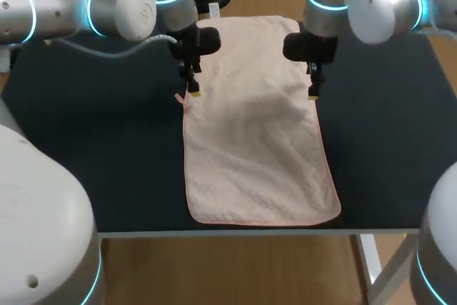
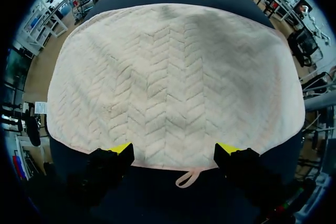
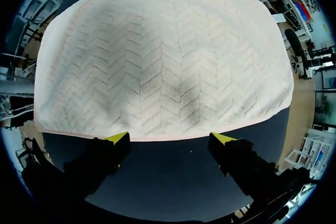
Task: Fold the towel
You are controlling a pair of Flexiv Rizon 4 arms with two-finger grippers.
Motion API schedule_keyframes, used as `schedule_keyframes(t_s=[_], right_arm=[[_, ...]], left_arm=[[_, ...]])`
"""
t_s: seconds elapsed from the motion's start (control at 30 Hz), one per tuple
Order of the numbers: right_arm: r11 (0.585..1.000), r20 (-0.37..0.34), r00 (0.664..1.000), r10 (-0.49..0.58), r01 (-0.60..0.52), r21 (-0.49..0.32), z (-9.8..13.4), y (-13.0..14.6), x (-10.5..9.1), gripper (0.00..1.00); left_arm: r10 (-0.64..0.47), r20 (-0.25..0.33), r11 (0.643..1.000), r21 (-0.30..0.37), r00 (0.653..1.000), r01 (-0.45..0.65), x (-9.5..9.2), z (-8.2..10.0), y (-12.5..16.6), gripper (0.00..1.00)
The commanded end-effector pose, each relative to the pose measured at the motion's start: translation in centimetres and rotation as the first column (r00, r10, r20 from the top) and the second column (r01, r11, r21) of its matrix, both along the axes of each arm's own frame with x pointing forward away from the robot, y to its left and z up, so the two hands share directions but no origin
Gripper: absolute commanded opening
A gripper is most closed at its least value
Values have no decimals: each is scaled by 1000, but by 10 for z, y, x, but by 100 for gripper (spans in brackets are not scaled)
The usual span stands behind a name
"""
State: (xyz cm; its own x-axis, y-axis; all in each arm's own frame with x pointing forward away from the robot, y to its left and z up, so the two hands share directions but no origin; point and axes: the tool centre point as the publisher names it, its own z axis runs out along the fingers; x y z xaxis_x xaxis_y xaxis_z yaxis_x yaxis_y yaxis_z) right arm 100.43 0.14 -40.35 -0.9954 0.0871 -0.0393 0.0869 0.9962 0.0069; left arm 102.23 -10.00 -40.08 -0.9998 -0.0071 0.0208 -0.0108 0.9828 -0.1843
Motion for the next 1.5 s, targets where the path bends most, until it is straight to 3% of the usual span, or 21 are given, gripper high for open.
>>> schedule_keyframes(t_s=[0.03,0.43,1.13,1.17,1.2,1.27,1.3,1.37,1.43,1.47,1.5], right_arm=[[1000,-8,1000,16,-15,21,-6,-1,2,100],[997,-12,998,60,-60,50,-22,-1,4,100],[994,-20,995,93,-92,55,-39,4,1,100],[994,-19,995,93,-92,52,-39,4,1,94],[995,-19,996,93,-92,50,-39,4,1,48],[995,-18,996,92,-91,47,-39,2,1,10],[995,-19,996,90,-90,45,-39,1,1,0],[995,-18,996,88,-88,44,-40,-1,0,0],[995,-19,996,86,-85,42,-40,-2,-1,0],[996,-19,996,85,-84,42,-40,-3,-2,0],[996,-19,996,84,-83,41,-40,-3,-2,0]], left_arm=[[0,-16,1000,2,1000,0,6,-14,-10,100],[39,-33,999,12,999,-38,11,-34,-14,100],[7,-38,999,39,999,-5,8,-41,-17,100],[7,-39,999,39,999,-5,8,-41,-17,100],[7,-38,999,39,999,-6,8,-41,-17,100],[6,-35,999,39,999,-5,8,-41,-18,100],[3,-34,999,41,999,-2,8,-42,-18,100],[0,-31,999,41,1000,1,7,-42,-19,100],[-4,-30,999,46,1000,5,7,-42,-19,55],[-2,-31,999,46,1000,4,6,-43,-19,27],[0,-33,999,48,999,2,6,-43,-19,9]])
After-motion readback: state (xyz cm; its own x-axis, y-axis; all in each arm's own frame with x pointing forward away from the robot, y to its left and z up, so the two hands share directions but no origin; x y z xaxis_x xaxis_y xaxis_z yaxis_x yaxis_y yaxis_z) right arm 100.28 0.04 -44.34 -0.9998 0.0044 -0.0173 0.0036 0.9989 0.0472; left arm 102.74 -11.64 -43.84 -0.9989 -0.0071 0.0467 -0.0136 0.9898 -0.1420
